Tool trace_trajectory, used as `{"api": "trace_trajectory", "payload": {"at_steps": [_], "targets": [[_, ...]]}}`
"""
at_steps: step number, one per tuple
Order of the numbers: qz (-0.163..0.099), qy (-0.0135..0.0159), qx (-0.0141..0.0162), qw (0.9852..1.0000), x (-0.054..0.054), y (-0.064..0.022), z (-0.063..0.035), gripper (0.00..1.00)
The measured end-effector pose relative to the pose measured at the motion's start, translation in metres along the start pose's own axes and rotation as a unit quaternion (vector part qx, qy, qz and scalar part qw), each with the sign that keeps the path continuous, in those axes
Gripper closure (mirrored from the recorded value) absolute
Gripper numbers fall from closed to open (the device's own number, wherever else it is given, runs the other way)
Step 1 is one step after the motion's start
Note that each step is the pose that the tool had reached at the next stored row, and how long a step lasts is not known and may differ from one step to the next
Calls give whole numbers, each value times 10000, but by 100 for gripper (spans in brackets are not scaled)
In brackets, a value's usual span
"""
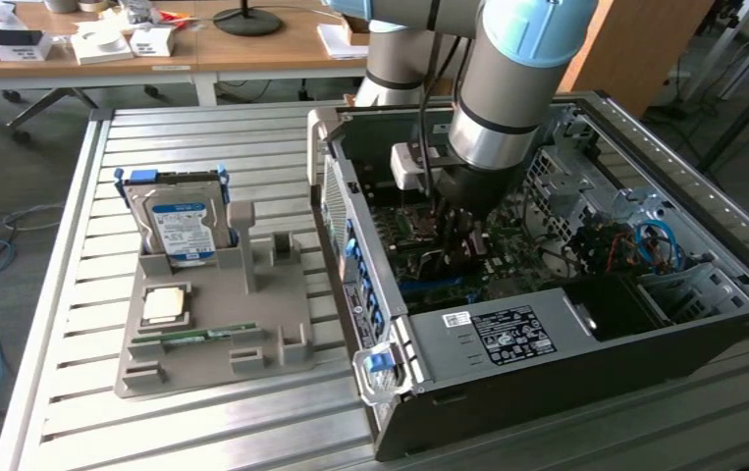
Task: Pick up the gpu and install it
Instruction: 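Insert the gpu into the slot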
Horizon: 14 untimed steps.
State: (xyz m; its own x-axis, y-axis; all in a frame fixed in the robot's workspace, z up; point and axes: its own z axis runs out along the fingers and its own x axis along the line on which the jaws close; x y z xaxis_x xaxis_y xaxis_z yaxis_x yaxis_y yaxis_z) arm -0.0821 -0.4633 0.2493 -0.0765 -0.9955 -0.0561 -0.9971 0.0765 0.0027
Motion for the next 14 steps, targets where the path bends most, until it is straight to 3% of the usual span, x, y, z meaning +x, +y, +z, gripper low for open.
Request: {"api": "trace_trajectory", "payload": {"at_steps": [14], "targets": [[96,0,5,10000,-1,0,-29,67]]}}
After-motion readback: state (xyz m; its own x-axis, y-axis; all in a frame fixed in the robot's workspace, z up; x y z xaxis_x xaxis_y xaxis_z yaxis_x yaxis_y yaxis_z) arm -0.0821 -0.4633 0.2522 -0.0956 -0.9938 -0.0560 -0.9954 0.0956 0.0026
